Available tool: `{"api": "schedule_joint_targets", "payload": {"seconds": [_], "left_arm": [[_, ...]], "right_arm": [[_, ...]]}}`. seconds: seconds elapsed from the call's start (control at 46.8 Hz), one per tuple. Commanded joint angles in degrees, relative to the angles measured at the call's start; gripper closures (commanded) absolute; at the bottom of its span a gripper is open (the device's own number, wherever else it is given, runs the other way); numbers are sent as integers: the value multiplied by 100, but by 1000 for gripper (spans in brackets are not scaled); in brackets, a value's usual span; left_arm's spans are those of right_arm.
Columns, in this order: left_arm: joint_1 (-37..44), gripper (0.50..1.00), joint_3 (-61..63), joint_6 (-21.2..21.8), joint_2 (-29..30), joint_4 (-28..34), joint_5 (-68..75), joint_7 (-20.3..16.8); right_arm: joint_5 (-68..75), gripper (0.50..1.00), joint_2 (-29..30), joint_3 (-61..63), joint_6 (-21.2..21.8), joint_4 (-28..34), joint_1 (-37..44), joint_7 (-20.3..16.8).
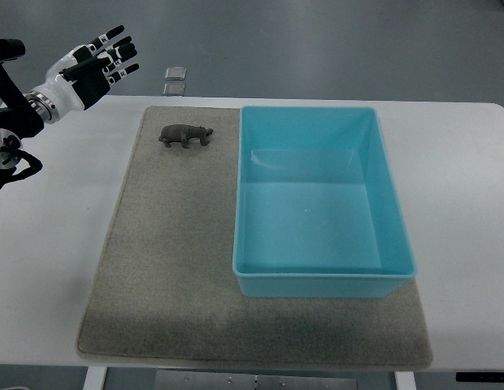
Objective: Place brown hippo in blue box with left hand
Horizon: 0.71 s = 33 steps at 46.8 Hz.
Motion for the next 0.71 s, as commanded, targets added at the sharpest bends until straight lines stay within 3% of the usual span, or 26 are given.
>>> {"api": "schedule_joint_targets", "payload": {"seconds": [0.0,0.107,0.47,0.684], "left_arm": [[-34,504,-4,11,5,-26,948,-266],[-60,504,-4,64,-13,-26,2090,-468],[-692,504,408,108,22,-44,5123,-477],[-1264,504,1507,249,31,-44,5652,-486]], "right_arm": [[0,564,0,0,0,6,1,0],[0,564,0,0,0,6,1,9],[0,564,0,0,0,-2,1,0],[0,564,0,0,0,6,1,0]]}}
